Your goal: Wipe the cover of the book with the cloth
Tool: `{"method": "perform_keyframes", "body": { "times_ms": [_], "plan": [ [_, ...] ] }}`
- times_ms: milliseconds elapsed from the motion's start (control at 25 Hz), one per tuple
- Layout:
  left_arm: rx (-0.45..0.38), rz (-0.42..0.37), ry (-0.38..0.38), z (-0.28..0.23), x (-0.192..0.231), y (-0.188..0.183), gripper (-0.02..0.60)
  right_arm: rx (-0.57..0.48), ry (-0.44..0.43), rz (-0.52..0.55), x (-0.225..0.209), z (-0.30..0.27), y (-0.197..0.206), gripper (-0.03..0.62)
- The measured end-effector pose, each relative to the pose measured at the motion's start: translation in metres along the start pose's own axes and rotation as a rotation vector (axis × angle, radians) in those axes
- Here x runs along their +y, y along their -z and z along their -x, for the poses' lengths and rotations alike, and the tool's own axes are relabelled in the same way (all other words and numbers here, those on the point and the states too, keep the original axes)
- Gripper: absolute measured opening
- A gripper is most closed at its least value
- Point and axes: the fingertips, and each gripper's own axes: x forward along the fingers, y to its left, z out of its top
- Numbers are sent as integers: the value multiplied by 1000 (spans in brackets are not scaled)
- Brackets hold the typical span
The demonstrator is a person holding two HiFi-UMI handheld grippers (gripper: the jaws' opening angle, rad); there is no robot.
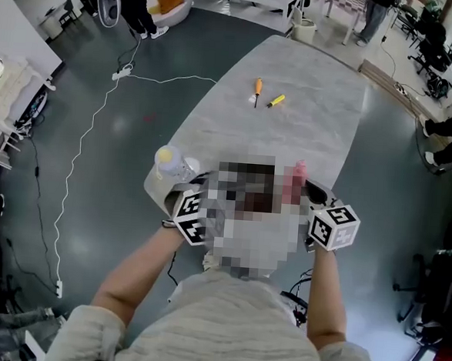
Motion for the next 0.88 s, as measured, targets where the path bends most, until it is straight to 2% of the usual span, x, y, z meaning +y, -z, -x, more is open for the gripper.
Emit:
{"method": "perform_keyframes", "body": {
  "times_ms": [160,320,480,560,680,760,880],
  "plan": [
    [-21,-81,64,4,-21,3,78,58,-223,68,15,-1,-24,54],
    [-62,-135,59,14,-30,7,78,204,-445,186,46,-7,-26,54],
    [-84,-244,51,23,-49,8,78,274,-595,284,69,-14,-22,54],
    [-85,-292,58,24,-60,7,78,283,-648,293,72,-19,-20,54],
    [-86,-309,64,24,-69,7,78,283,-748,280,83,-26,-20,54],
    [-90,-301,58,26,-69,9,78,295,-870,256,105,-28,-21,54],
    [-96,-293,51,28,-67,13,78,366,-1047,247,142,-25,-7,54]
  ]
}}
